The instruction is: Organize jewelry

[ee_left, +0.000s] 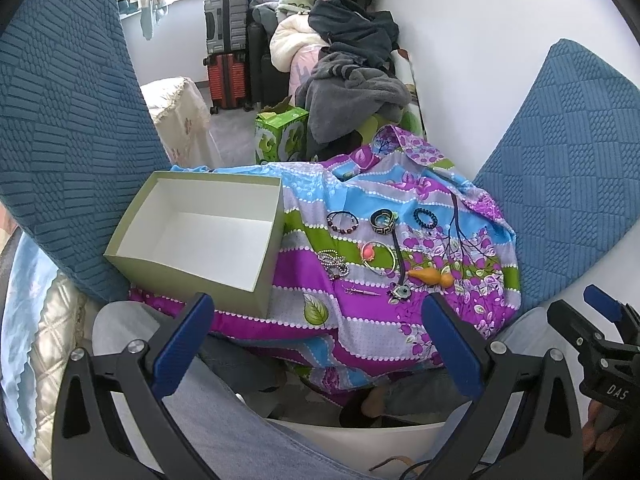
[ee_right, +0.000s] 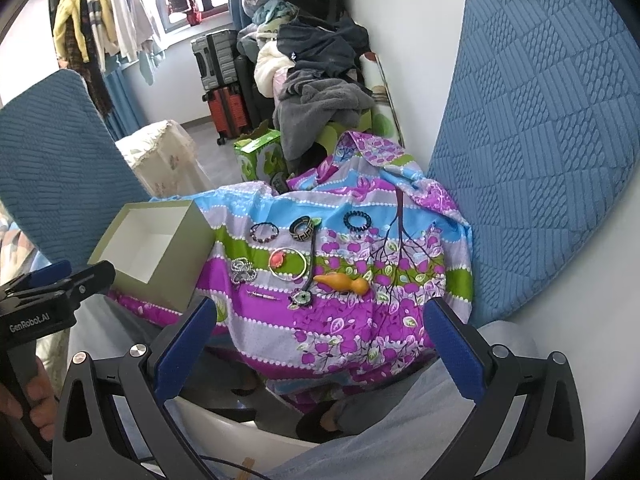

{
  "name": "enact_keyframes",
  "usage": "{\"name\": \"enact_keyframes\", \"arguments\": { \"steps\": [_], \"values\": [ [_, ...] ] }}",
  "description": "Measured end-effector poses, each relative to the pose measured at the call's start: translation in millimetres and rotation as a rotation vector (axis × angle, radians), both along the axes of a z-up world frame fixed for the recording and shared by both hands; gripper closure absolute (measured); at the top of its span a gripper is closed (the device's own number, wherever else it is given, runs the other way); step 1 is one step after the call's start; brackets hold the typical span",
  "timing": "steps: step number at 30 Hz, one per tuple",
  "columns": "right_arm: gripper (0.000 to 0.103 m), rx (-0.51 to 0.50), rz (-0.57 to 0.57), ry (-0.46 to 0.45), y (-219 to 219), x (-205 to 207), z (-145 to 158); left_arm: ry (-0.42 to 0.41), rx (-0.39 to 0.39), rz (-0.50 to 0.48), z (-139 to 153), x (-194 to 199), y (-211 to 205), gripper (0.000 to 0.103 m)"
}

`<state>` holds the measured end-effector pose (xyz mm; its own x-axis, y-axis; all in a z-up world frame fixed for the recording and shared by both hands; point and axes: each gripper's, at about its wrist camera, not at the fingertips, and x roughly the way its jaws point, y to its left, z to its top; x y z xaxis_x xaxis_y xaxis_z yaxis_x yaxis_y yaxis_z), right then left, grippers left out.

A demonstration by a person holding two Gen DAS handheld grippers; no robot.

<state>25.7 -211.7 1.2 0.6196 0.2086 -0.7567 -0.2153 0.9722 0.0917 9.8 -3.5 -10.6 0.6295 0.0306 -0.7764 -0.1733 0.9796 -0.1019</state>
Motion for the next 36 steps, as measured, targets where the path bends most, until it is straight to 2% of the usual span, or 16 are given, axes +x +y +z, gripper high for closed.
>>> {"name": "enact_keyframes", "arguments": {
  "steps": [23, 30, 33, 36],
  "values": [
    [0.000, 0.016, -0.020, -0.006, -5.0, 0.4, -9.1, 0.027, 0.008, -0.017, -11.2, 8.0, -7.8, 0.000],
    [0.000, -0.003, 0.008, -0.029, -9.1, 12.2, -13.7, 0.038, -0.039, -0.042, -17.6, 20.0, -11.5, 0.000],
    [0.000, 0.023, 0.005, -0.040, -15.8, 20.8, -25.5, 0.032, -0.078, -0.072, -23.4, 34.0, -15.3, 0.000],
    [0.005, 0.029, 0.010, -0.027, -19.8, 33.3, -48.6, 0.015, -0.076, -0.098, -30.7, 47.9, -21.6, 0.000]
  ]
}}
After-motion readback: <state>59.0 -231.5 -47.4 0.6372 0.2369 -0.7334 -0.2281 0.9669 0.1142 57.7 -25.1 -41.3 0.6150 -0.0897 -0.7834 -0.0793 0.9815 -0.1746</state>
